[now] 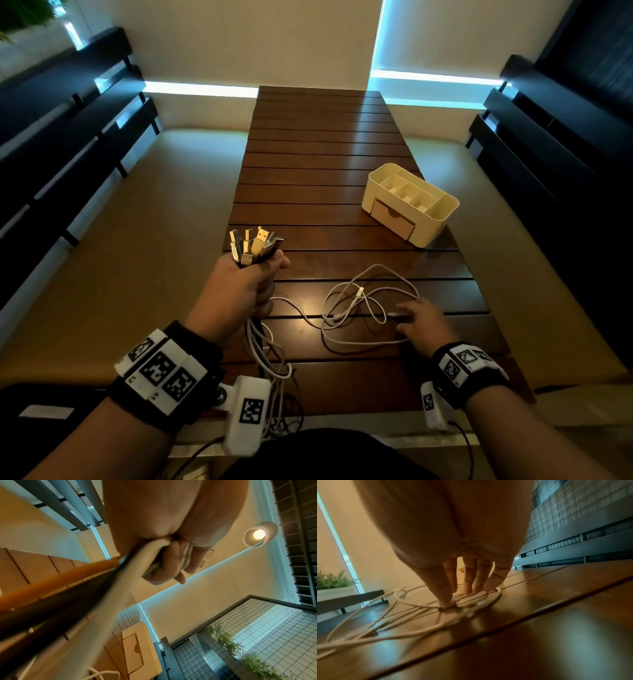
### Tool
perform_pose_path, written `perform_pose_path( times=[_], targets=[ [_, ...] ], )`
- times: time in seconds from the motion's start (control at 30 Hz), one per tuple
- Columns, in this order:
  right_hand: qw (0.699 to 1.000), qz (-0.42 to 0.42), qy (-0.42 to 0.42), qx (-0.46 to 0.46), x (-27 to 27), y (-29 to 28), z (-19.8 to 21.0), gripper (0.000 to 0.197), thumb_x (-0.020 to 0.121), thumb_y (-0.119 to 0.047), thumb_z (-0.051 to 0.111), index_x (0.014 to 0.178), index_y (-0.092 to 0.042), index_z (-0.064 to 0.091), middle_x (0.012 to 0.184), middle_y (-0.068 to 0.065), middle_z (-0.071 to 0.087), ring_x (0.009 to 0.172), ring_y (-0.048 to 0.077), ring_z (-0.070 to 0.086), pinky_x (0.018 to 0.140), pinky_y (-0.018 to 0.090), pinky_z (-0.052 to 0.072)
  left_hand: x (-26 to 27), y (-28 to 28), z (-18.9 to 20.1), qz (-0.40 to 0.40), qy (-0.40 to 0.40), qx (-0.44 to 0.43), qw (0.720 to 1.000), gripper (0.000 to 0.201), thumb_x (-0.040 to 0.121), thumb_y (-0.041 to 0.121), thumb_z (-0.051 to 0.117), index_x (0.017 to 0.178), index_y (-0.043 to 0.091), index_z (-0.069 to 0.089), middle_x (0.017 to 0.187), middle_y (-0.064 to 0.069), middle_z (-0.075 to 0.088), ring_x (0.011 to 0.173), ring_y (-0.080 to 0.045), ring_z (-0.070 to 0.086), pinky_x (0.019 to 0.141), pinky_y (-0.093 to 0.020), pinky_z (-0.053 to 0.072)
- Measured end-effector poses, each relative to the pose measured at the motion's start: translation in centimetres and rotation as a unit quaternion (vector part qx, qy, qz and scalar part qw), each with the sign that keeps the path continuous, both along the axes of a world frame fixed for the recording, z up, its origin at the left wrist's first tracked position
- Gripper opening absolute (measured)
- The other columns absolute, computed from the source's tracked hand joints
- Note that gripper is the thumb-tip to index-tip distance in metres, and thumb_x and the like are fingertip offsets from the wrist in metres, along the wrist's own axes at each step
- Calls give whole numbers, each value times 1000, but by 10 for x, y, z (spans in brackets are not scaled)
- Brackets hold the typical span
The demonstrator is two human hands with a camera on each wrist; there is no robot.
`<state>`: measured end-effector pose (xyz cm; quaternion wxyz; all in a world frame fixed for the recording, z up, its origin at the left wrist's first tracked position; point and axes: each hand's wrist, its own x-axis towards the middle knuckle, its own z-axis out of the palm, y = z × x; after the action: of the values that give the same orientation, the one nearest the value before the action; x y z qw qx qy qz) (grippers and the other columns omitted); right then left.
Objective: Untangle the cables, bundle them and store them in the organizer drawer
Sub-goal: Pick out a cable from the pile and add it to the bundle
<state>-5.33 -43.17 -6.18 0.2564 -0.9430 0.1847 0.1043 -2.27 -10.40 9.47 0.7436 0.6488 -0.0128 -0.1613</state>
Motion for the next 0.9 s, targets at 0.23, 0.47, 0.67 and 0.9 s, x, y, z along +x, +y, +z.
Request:
perform_pose_path(
  times=[0.23, 0.47, 0.67, 0.9],
  targets=[
    [998, 22, -15, -53, -7, 8, -3, 12, 91, -21, 66, 100, -22, 74, 107, 0, 59, 104, 21, 57, 92, 36, 48, -3, 1, 1, -2, -4, 8, 1000, 20, 100, 19, 51, 96, 3, 62, 53, 4, 33, 42, -10, 27, 40, -23, 26],
    [999, 19, -50, -4, 3, 24, 18, 25, 87, -21, 66, 111, -19, 64, 114, -4, 52, 105, 18, 56, 93, 37, 49, -6, 5, -1, 6, 1, 5, 1000, 19, 100, 18, 50, 96, 3, 62, 54, 2, 31, 43, -11, 25, 42, -24, 24],
    [995, 89, -36, 12, 8, 52, 26, 16, 91, -32, 65, 93, -17, 68, 95, -4, 62, 89, 15, 59, 78, 29, 47, -7, 2, -1, 9, -4, 2, 1000, 19, 100, 18, 51, 96, 2, 62, 52, 3, 33, 41, -10, 26, 40, -23, 25],
    [992, 25, -85, 85, 10, 48, 28, 10, 91, -31, 64, 82, -31, 68, 86, -9, 68, 82, 12, 63, 80, 39, 55, -10, 6, 0, 24, -8, -6, 1000, 19, 99, 17, 52, 94, 1, 62, 52, 2, 30, 41, -10, 24, 39, -21, 25]
  ],
)
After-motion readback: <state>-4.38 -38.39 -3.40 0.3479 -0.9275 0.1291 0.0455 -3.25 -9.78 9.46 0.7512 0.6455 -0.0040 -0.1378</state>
